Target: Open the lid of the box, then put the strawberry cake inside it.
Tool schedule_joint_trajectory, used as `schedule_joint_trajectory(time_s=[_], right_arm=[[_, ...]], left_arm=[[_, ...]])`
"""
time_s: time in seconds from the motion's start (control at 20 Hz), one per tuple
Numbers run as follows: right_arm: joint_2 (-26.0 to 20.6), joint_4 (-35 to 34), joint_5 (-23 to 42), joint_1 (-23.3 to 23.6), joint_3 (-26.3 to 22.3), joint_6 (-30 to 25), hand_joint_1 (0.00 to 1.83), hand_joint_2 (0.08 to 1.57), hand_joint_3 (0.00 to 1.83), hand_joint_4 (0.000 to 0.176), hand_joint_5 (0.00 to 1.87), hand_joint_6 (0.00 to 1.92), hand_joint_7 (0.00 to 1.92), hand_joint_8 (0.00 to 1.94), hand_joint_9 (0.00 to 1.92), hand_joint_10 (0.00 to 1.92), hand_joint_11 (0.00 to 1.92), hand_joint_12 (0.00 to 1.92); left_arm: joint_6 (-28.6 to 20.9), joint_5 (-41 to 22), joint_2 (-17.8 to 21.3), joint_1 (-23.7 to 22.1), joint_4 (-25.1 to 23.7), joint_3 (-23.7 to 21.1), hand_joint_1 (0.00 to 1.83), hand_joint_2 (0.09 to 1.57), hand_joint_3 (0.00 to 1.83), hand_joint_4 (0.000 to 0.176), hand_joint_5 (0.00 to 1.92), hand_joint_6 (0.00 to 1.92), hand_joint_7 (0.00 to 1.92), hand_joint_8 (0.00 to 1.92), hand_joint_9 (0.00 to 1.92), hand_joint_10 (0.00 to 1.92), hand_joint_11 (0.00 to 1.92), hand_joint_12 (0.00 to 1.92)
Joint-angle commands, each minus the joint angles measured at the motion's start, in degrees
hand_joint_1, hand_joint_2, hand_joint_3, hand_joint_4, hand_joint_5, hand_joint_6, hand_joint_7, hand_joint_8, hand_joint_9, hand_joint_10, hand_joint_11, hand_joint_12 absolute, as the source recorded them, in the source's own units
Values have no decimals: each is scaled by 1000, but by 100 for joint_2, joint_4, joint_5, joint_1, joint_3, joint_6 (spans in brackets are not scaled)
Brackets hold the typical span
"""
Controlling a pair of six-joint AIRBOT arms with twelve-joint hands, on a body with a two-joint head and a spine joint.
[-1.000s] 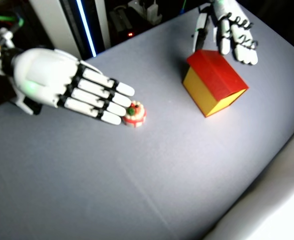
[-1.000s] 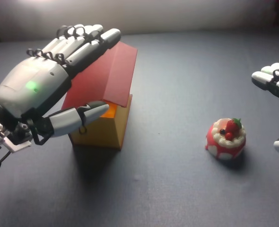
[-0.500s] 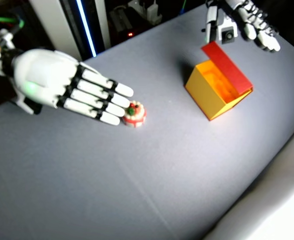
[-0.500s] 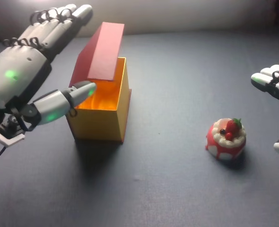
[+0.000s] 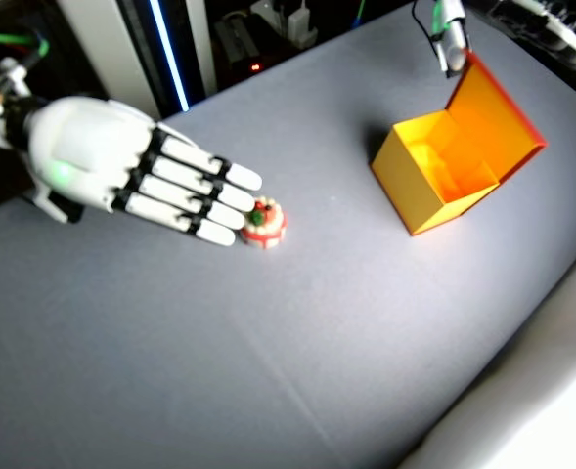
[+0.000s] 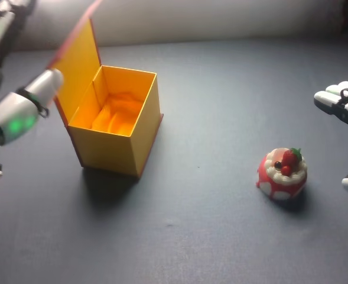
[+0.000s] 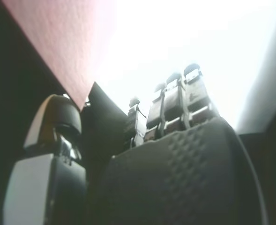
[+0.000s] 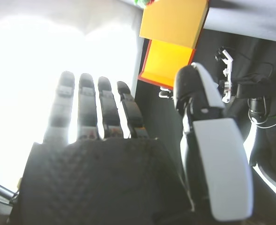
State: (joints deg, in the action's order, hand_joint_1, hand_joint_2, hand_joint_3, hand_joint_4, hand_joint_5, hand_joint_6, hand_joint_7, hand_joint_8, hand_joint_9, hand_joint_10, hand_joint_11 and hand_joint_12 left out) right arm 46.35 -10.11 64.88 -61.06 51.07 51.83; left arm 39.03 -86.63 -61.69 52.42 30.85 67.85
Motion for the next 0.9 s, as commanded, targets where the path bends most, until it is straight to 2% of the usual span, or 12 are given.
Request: schedule_joint_trajectory(time_s=[0.0,0.15,0.2,0.25,0.3,0.4,0.5,0.65,0.7,0.75,0.8,0.85], right_arm=[[16,-43,728,-16,27,-47,541,1286,0,0,0,0,0,0,0,0,0,0],[22,-58,728,-35,30,-54,541,1283,0,0,0,0,0,0,0,0,0,0],[25,-69,728,-42,32,-55,545,1283,0,0,0,0,0,0,0,0,0,0],[29,-81,728,-49,36,-69,552,1285,0,0,0,0,0,0,0,0,0,0],[29,-94,728,-66,42,-73,545,1282,0,0,0,0,0,0,0,0,0,0],[29,-113,728,-94,59,-77,539,1284,0,0,0,0,0,0,0,0,0,0],[29,-113,728,-97,59,-87,566,1290,1,0,0,0,0,0,0,0,0,0],[29,-78,725,-98,79,-104,554,1304,6,0,0,0,0,0,0,0,0,0],[29,-52,712,-99,96,-115,571,1302,4,0,0,0,0,0,0,0,0,0],[29,-36,650,-82,117,-121,594,1290,0,0,0,0,0,0,0,0,0,0],[31,-26,532,-48,155,-132,617,1259,0,0,4,2,10,4,17,8,26,13],[37,-13,419,-11,190,-133,615,1245,0,0,0,0,18,7,24,11,30,17]], left_arm=[[-57,-763,34,32,30,66,359,1395,10,176,0,0,0,0,0,0,0,0],[-127,-691,86,106,373,151,399,1394,5,176,0,0,0,0,0,0,0,0],[-143,-567,126,123,509,190,431,1393,2,164,0,0,0,0,0,0,0,0],[-150,-426,167,167,645,210,455,1396,2,149,0,0,0,0,0,0,0,0],[-150,-342,197,210,724,224,646,1390,0,101,0,0,0,0,0,0,0,0],[-153,-217,257,303,854,236,665,1390,0,96,0,0,0,0,0,0,0,0],[-155,-201,316,376,759,208,711,1365,0,53,0,0,0,0,0,0,0,0],[198,-120,591,466,152,-68,756,1335,0,67,0,0,0,0,0,0,0,0],[414,23,720,465,-154,-193,758,1326,0,93,0,0,0,0,0,0,0,0],[541,170,825,457,-448,-279,802,1352,0,99,0,0,0,0,0,0,0,0],[633,355,920,428,-796,-345,875,1366,0,85,0,0,0,0,0,0,0,0],[663,470,986,420,-1054,-408,889,1361,0,82,0,0,0,0,0,0,0,0]])
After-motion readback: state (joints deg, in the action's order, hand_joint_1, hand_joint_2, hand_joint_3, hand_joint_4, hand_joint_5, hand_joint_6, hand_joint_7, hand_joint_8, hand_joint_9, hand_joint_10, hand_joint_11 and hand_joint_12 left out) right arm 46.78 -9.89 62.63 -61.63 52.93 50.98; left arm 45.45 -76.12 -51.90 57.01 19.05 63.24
